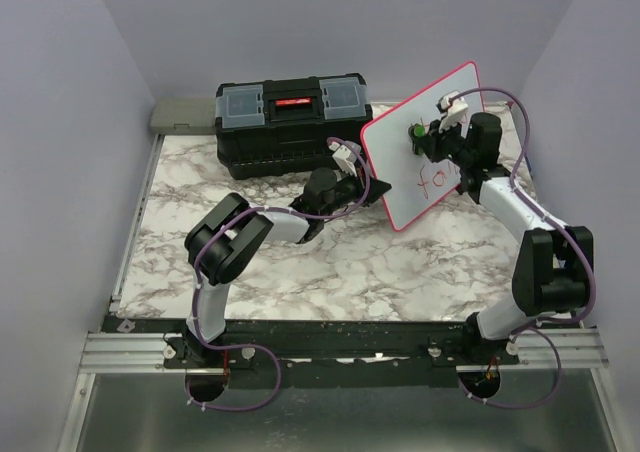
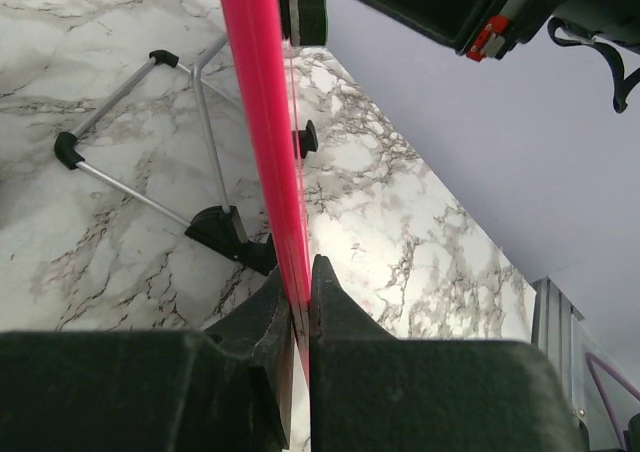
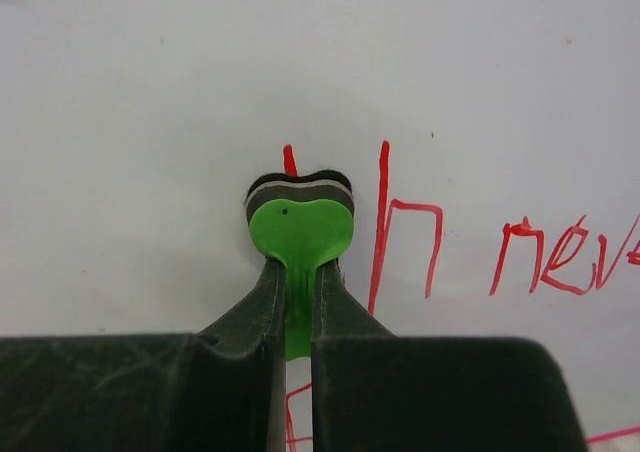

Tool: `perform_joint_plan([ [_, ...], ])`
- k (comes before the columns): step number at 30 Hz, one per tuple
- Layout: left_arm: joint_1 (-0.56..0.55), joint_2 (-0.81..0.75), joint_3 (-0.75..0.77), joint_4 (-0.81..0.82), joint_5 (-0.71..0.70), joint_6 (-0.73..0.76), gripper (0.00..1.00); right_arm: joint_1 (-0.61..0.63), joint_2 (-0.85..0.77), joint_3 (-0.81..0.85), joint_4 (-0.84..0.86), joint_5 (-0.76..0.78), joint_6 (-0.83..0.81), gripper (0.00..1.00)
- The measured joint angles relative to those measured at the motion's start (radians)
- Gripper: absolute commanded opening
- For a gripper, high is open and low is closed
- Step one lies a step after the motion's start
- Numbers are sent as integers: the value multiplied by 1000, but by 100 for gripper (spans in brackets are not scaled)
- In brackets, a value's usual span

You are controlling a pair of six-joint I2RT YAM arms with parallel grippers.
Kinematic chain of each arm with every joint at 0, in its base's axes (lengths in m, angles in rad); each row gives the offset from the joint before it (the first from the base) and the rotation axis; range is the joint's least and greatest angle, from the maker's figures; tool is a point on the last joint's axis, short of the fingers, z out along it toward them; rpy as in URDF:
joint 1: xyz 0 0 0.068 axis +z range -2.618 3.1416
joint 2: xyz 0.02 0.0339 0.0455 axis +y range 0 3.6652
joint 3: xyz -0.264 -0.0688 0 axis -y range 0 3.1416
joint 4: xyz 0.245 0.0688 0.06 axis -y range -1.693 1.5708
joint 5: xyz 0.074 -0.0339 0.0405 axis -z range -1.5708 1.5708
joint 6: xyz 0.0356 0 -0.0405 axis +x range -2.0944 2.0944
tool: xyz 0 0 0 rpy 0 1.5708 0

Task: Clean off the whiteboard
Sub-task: Erase the whiteboard at the whiteboard stand.

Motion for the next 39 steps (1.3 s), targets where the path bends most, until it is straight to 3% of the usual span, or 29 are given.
perform_joint_plan([
  [8, 0, 0, 0, -2, 3, -1, 0, -26, 0, 13, -204, -207, -198, 1],
  [15, 0, 0, 0, -3, 3, -1, 0, -26, 0, 10, -215, -317, -183, 1],
  [20, 0, 0, 0, -2, 3, 0, 0, -22, 5, 22, -159, -329, -68, 1],
  [25, 0, 0, 0, -2, 3, -3, 0, -14, 66, 146, -159, -307, -6, 1],
  [29, 0, 0, 0, -1, 3, -8, 0, -12, 92, 201, -167, -255, 6, 1],
  [39, 0, 0, 0, -1, 4, -10, 0, -43, 75, 157, -177, -184, -50, 1],
])
